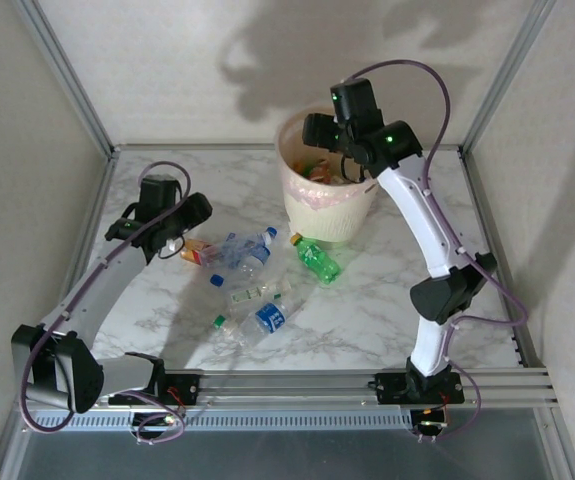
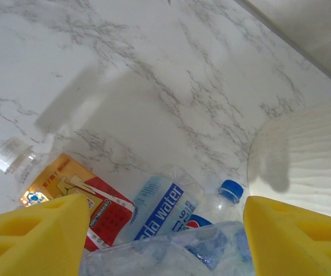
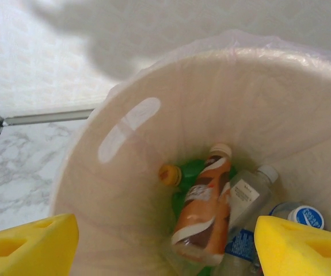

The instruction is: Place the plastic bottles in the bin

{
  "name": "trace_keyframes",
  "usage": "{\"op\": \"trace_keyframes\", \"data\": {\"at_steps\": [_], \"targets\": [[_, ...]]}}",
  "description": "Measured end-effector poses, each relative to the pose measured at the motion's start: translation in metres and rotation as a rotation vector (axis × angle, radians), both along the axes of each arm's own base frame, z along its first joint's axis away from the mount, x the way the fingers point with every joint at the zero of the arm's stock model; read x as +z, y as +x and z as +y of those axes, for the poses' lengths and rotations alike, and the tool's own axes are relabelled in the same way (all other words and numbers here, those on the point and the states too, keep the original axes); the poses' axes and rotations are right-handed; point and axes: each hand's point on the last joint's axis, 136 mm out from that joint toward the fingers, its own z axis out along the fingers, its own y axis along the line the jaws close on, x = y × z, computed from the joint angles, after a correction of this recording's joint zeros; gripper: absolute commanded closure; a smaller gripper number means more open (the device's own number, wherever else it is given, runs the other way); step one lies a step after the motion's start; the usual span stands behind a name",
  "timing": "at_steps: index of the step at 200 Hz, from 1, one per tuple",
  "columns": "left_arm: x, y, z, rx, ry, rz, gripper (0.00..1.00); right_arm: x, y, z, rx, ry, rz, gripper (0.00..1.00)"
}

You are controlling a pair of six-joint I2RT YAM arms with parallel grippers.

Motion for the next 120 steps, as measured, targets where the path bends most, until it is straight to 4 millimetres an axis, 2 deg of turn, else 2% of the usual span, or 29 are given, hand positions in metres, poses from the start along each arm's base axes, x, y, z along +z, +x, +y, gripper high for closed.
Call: {"op": "trace_keyframes", "data": {"at_steps": [21,48,64,84,120], "targets": [[0.002,-0.003,-0.008,-0.05,0.014,-0.014,0.24,0.004,-0.032,0.017,0.08,-0.014,-0.011,0.2],[0.003,-0.006,-0.024,-0.133,0.04,-0.031,0.23,0.012,-0.098,0.056,0.245,-0.009,-0.036,0.2],[0.001,-0.01,-0.035,-0.192,0.07,-0.033,0.22,0.012,-0.127,0.066,0.305,0.003,-0.04,0.19],[-0.003,-0.013,-0.047,-0.261,0.11,-0.033,0.21,0.005,-0.144,0.061,0.306,0.018,-0.027,0.18],[-0.021,-0.017,-0.067,-0.385,0.185,-0.008,0.19,-0.007,-0.153,0.046,0.259,0.042,0.004,0.18]]}}
